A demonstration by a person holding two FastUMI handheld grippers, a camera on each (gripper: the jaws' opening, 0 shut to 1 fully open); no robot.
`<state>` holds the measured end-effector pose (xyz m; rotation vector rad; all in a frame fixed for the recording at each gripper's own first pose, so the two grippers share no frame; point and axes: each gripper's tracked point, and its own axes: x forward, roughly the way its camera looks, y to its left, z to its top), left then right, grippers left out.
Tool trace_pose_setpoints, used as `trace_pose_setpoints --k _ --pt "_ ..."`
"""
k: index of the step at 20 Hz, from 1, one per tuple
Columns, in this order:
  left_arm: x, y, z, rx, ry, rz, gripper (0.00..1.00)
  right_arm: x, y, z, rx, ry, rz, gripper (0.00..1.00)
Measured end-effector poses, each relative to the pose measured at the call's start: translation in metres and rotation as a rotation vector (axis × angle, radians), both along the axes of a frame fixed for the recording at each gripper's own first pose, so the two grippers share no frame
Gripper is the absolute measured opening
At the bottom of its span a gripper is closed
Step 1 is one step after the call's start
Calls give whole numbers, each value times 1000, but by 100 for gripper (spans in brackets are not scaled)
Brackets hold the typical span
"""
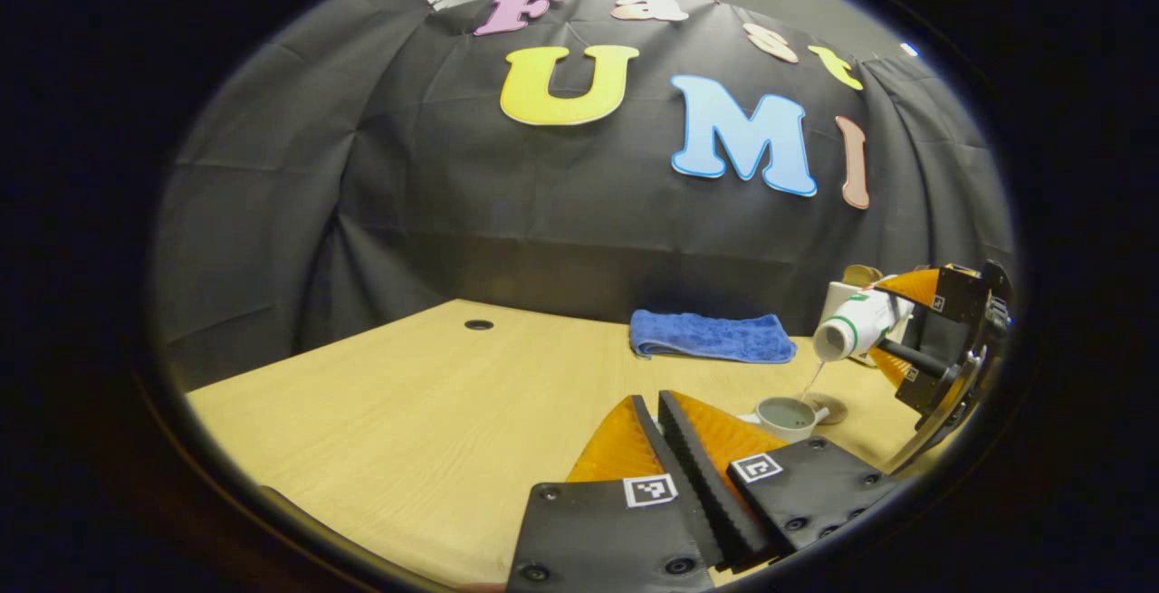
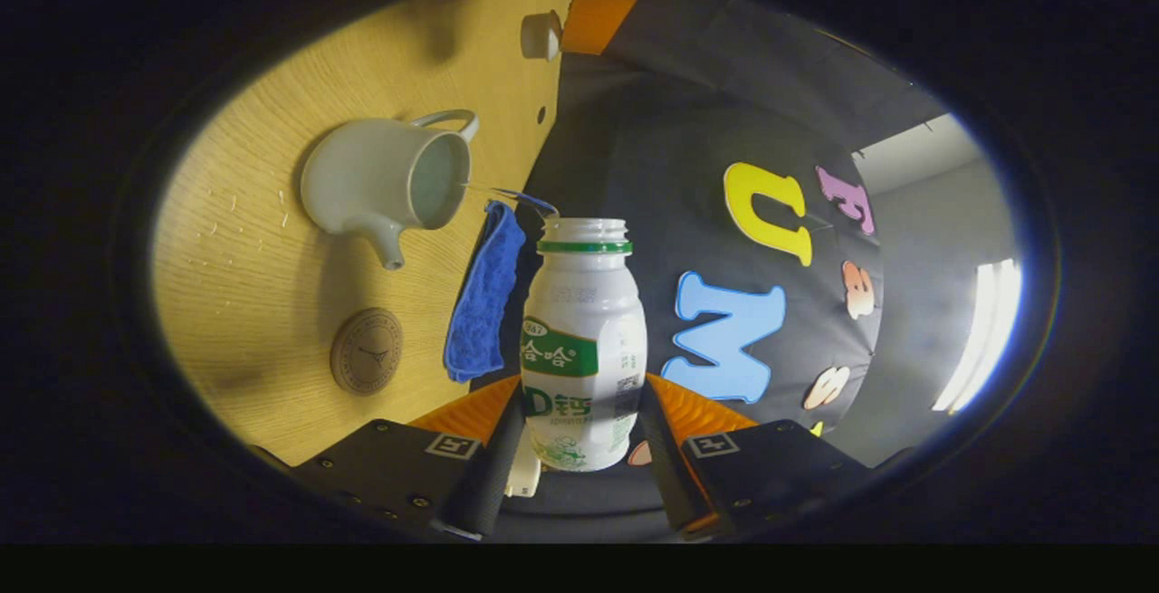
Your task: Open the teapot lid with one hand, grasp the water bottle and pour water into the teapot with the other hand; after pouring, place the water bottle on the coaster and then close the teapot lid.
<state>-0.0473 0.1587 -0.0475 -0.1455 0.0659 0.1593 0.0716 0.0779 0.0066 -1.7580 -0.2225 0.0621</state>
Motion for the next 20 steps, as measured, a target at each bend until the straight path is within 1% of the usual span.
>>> trace_pose_setpoints --k 20 --pt "0 -1 -4 -4 7 -9 9 1 -1 9 -53 -42 10 67"
